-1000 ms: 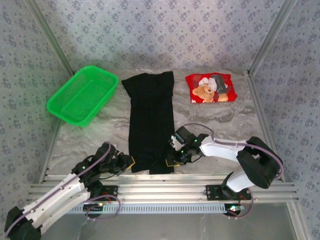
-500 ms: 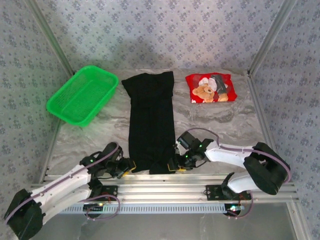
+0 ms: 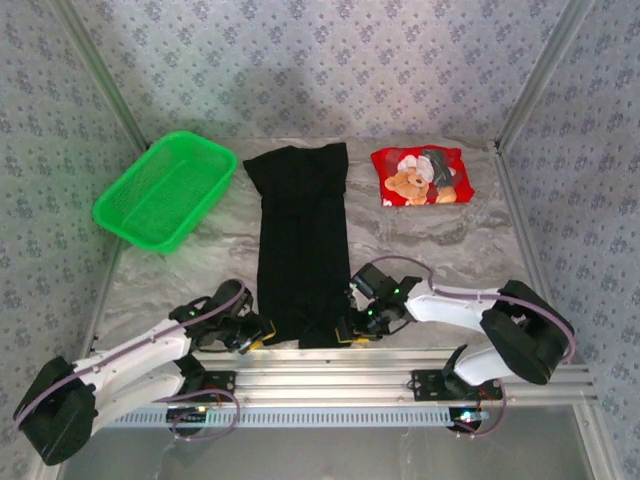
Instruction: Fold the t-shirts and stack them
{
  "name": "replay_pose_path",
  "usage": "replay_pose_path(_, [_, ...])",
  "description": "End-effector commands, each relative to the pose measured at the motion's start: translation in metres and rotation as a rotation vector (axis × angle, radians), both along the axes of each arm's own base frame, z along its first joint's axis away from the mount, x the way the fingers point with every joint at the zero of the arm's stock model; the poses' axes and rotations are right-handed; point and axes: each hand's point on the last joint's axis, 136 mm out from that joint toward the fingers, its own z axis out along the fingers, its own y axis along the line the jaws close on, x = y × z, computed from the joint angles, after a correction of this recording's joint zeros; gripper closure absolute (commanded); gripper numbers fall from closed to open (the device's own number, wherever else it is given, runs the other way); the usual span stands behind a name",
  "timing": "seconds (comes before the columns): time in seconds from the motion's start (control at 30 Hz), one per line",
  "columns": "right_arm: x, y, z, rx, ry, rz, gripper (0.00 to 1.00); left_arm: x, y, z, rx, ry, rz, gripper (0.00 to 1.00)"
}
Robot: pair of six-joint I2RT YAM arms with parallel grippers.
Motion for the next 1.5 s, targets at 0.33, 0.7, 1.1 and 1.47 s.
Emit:
replay_pose_path(0.33, [0.001, 0.022, 0.005, 0.05, -0.004, 0.057, 0.89, 0.03, -0.041, 0.02, -0.084, -0.095, -0.069, 0.84])
replay_pose_path(0.7, [-0.008, 0.008, 0.021, 0.033, 0.007, 0.053, 1.0, 0.01, -0.015, 0.044, -0.038, -0.113, -0.078, 1.0])
replay_pose_path(1.1, [0.007, -0.002, 0.085, 0.121, -0.038, -0.035, 1.0, 0.022, -0.013, 0.113, -0.101, -0.255, -0.044, 1.0])
replay_pose_path(1.47, [0.068, 0.005, 0.123, 0.22, -0.065, -0.112, 1.0, 0.061, -0.022, 0.154, -0.142, -0.332, -0.025, 1.0])
